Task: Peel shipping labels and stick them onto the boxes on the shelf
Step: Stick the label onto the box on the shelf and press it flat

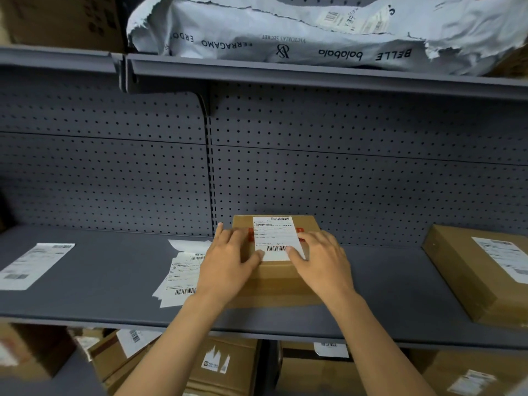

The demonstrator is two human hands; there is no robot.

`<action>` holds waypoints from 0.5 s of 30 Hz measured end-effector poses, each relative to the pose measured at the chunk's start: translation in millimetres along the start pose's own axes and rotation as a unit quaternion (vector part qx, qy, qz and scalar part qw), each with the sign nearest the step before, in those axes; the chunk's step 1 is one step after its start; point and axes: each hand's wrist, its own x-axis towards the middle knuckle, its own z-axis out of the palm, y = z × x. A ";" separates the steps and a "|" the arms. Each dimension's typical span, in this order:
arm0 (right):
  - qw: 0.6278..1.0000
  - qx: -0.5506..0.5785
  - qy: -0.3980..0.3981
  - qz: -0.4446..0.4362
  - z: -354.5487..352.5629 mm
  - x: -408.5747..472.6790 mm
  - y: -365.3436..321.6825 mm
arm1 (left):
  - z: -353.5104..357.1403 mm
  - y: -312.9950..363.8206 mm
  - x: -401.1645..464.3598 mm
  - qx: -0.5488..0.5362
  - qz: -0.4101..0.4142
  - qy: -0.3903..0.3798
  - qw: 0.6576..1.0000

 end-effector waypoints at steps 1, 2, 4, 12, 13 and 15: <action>1.000 0.003 -0.001 0.004 -3.0 -0.6 6.1 | -2.6 -1.9 -0.2 0.005 -0.005 0.000 1.000; 1.000 0.011 -0.003 0.011 -5.5 -1.5 11.8 | -5.3 -3.7 -0.6 0.012 -0.008 -0.001 1.000; 0.999 0.033 -0.006 0.024 -9.4 -2.9 21.2 | -9.3 -5.2 -0.9 0.019 -0.011 -0.002 1.000; 0.999 0.047 0.003 0.019 -10.3 -4.4 23.0 | -15.3 -9.1 -1.7 0.018 -0.011 -0.002 1.000; 0.999 0.046 0.006 0.017 -10.8 -3.6 22.3 | -16.9 -10.9 -2.1 0.016 -0.013 -0.001 1.000; 0.999 0.045 0.017 0.012 -12.0 0.3 19.8 | -21.9 -15.8 -1.6 0.016 -0.019 0.005 1.000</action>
